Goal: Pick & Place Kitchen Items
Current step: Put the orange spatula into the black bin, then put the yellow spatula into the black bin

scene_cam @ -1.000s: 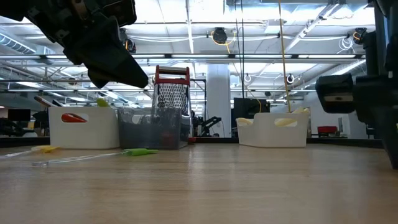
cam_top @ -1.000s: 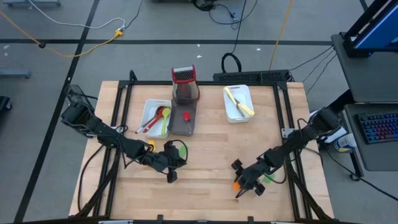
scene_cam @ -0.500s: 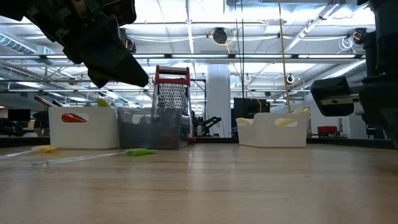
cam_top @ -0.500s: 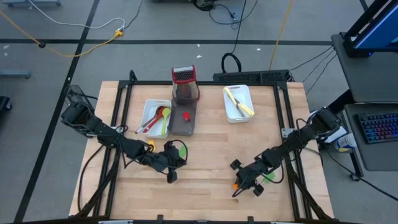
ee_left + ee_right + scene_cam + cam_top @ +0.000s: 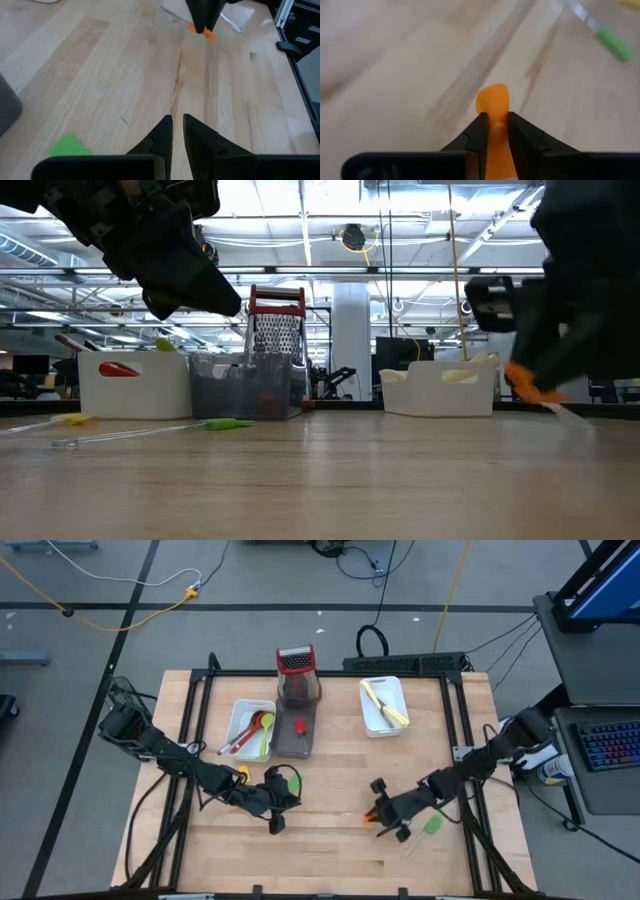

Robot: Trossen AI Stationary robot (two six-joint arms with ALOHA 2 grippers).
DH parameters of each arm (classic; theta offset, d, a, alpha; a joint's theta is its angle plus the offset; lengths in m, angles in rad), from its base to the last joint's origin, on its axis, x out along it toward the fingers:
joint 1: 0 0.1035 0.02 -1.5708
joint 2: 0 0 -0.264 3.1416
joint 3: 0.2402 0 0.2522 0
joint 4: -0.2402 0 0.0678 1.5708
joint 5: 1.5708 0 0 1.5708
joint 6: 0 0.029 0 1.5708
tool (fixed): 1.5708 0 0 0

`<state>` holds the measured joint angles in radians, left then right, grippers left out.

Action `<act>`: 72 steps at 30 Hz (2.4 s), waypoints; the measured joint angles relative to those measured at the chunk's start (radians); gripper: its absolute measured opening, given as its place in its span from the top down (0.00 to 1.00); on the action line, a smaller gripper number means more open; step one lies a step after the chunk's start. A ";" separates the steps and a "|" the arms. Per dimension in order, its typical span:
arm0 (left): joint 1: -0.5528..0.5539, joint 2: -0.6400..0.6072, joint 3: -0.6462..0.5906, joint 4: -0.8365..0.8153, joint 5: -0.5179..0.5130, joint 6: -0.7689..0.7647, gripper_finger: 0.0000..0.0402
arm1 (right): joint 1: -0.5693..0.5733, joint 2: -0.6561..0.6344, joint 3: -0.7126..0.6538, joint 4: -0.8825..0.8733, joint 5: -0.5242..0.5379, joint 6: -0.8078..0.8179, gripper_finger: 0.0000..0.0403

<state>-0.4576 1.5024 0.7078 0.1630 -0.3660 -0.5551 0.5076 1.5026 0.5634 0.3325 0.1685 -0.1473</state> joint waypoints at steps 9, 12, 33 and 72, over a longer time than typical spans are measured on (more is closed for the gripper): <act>0.000 0.000 0.000 0.000 0.000 0.011 0.88 | -0.135 -0.020 0.001 0.324 0.041 -0.196 0.87; 0.000 0.000 0.000 -0.002 0.006 0.011 0.88 | -0.185 -0.015 0.001 0.435 0.044 -0.280 0.87; 0.004 -0.420 0.000 -0.094 0.076 0.299 0.88 | -0.451 0.305 0.433 0.594 -0.261 -0.656 0.87; 0.004 -0.488 0.000 -0.302 0.077 0.117 0.88 | -0.687 0.579 0.608 0.480 -0.377 -0.417 0.54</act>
<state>-0.4538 1.0142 0.7082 -0.1389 -0.2890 -0.4383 -0.1790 2.0818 1.1717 0.8123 -0.2089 -0.5643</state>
